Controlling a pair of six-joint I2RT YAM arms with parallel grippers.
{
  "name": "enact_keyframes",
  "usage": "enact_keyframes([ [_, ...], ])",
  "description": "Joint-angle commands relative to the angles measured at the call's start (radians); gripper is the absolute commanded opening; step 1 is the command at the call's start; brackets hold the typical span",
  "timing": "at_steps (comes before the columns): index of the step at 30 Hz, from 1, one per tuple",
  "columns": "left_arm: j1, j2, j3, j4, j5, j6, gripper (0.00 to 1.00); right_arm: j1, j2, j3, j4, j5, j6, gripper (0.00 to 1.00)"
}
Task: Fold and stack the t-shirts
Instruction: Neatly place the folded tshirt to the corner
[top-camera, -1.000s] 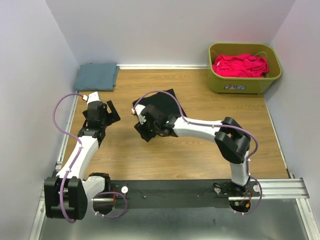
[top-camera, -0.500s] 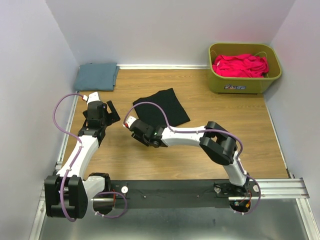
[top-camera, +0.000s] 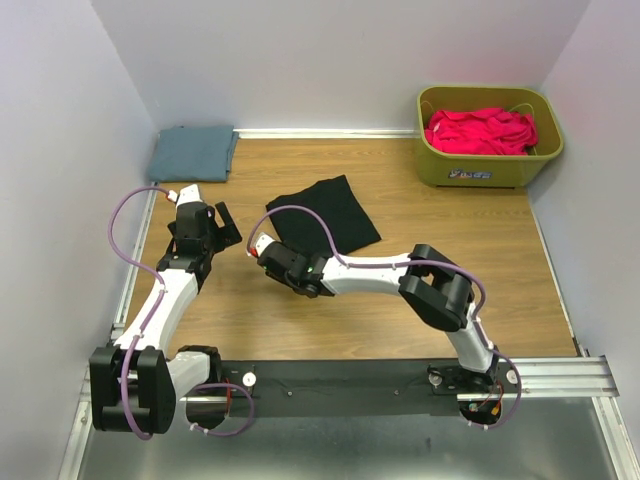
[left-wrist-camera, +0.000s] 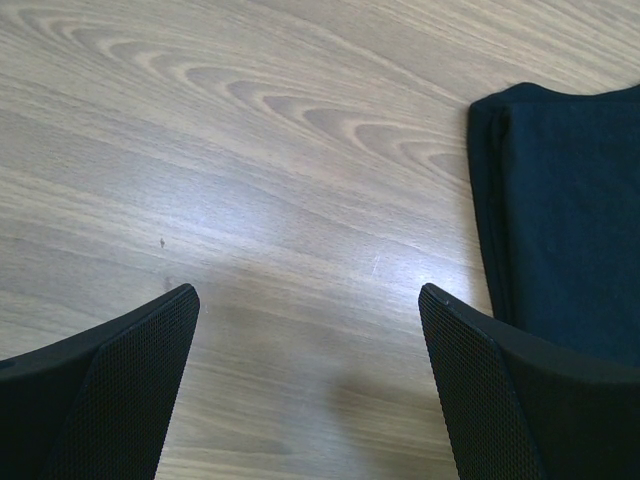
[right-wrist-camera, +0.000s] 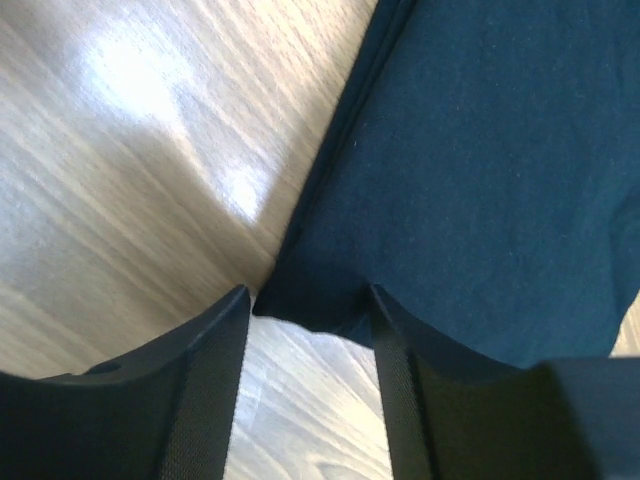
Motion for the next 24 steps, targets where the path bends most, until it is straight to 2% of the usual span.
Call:
enact_keyframes([
  [1, 0.008, 0.004, 0.020, 0.000, 0.017, -0.003, 0.98, 0.004, -0.063, 0.004, -0.056, -0.050, -0.015, 0.61],
  [3, 0.008, 0.003, 0.020, 0.000, 0.019, -0.002, 0.98, 0.002, -0.095, -0.002, -0.067, -0.094, -0.008, 0.62],
  [7, 0.008, 0.004, 0.020, 0.002, 0.020, -0.002, 0.98, 0.002, -0.109, -0.025, -0.073, -0.087, -0.031, 0.63],
  [24, 0.008, 0.011, 0.018, 0.004, 0.039, 0.001, 0.98, 0.002, 0.037, -0.028, -0.076, -0.081, -0.059, 0.59],
])
